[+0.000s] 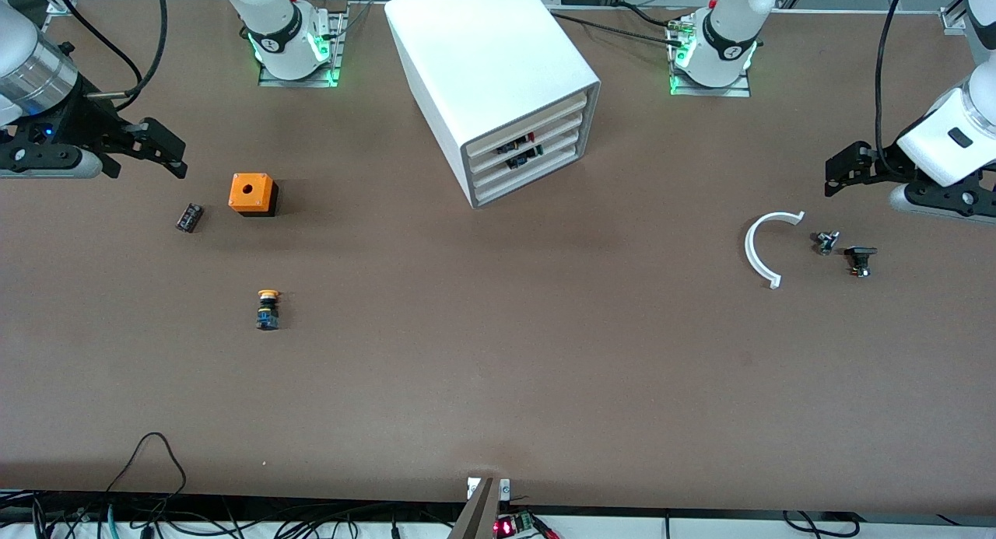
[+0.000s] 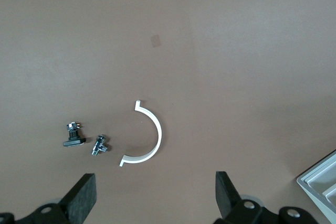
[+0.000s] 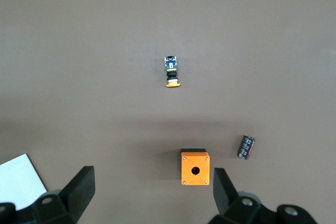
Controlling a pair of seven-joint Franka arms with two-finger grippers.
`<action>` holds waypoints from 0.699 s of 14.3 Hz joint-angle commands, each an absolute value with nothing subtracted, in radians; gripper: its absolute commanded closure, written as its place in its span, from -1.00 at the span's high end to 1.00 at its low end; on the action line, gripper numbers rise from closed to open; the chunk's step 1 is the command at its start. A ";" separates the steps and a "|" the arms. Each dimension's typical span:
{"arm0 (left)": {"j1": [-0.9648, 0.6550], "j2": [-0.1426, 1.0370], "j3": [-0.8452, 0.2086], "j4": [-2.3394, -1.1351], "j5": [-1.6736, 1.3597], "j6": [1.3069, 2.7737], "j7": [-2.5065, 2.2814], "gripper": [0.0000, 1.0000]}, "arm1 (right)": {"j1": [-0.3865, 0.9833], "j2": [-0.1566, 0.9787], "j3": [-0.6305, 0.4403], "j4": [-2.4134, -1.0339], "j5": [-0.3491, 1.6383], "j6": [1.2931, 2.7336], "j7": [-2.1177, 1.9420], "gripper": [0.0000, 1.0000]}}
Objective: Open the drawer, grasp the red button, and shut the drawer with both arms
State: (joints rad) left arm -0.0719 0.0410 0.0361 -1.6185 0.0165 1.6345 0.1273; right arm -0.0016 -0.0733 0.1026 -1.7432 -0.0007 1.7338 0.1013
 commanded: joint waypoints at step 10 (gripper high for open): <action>-0.089 0.034 0.038 -1.623 -0.015 1.541 0.152 1.00 | -0.009 -0.022 0.117 -1.684 0.006 1.677 0.095 1.00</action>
State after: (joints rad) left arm -0.0747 0.0410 0.0341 -1.6188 0.0146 1.6039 0.1278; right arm -0.0099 -0.0435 0.1056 -1.7053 -0.0007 1.6999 0.1010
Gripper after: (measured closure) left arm 0.000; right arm 0.000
